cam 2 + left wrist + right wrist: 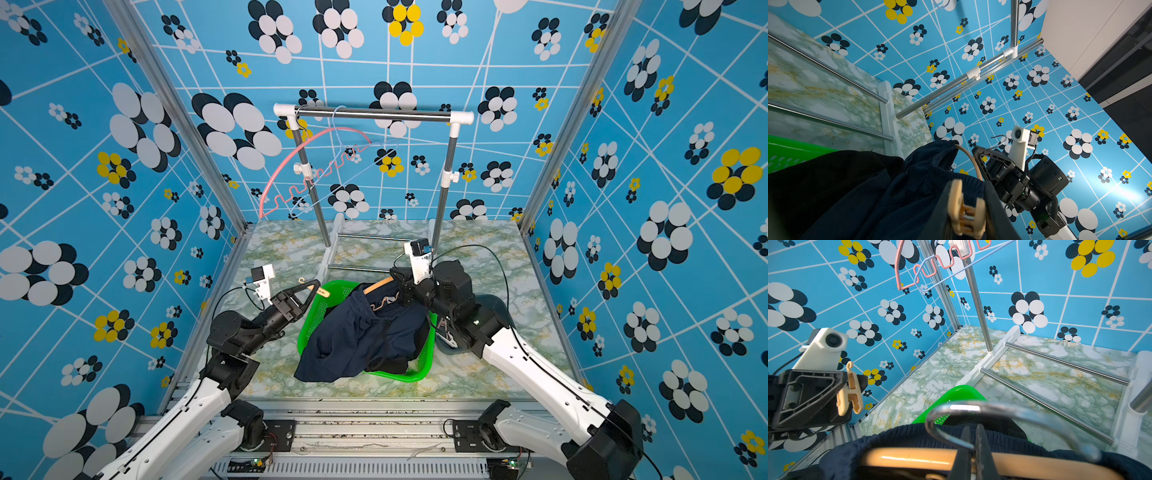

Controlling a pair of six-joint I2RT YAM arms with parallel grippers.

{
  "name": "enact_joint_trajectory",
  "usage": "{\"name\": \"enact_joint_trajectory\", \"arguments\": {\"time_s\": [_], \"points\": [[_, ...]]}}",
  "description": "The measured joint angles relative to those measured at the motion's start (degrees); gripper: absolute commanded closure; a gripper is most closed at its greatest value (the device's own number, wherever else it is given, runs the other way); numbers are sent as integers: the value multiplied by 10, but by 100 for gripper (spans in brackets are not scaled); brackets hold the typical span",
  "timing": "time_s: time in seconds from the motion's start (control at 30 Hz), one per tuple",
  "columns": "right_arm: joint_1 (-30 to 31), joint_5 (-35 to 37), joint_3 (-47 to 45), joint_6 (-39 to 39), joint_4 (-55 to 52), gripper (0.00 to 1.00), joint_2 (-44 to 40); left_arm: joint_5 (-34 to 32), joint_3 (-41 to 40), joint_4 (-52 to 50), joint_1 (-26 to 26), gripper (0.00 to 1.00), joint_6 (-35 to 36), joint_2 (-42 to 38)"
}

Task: Remove the clothespins securing shorts to the hanger
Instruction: Remove the clothespin from the hanger, then place the hanger in the basket.

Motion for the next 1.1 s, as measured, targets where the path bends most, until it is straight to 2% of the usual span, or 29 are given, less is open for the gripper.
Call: {"name": "enact_joint_trajectory", "arguments": {"time_s": [0.13, 0.27, 0.47, 0.67, 0.9, 1.1], "points": [[3, 20, 0, 8, -19, 100, -2, -6, 7, -50, 0, 100, 38, -21], [36, 84, 14, 8, -63, 100, -9, -16, 35, -117, 0, 100, 90, -47], [126, 238, 96, -4, -147, 100, 5, -30, 81, -199, 0, 100, 169, -70], [203, 415, 191, -11, -219, 100, 65, -47, 99, -257, 7, 100, 224, -80], [212, 568, 260, -28, -269, 100, 127, -53, 111, -297, 28, 100, 259, -82], [207, 624, 315, -50, -274, 100, 161, -47, 128, -301, 48, 100, 272, -78]]}}
